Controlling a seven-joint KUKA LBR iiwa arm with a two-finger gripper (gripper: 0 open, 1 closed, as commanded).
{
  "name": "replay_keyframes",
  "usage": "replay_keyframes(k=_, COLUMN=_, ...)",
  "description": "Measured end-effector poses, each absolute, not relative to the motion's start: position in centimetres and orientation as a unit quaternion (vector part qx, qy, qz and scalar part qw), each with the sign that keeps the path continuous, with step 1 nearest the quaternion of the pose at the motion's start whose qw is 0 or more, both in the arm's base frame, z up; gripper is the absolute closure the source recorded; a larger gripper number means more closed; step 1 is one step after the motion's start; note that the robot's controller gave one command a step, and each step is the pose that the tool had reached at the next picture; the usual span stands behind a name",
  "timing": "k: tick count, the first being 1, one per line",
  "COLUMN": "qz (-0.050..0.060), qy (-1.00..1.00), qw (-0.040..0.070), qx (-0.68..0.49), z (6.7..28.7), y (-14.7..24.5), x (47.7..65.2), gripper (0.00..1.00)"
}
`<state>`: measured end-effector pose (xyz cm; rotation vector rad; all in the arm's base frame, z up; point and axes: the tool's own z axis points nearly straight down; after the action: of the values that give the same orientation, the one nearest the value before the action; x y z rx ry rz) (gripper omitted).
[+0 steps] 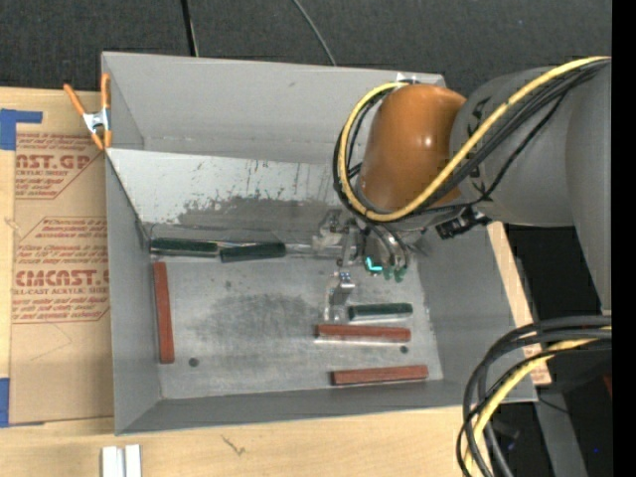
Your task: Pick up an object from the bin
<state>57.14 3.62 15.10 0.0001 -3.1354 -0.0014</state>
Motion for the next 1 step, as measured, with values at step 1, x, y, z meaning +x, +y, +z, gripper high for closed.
replay_keyframes(k=1, qz=-0.001, qy=-1.0, qw=0.0, qx=0.0, z=15.48, y=3.61, x=57.33, gripper=0.0)
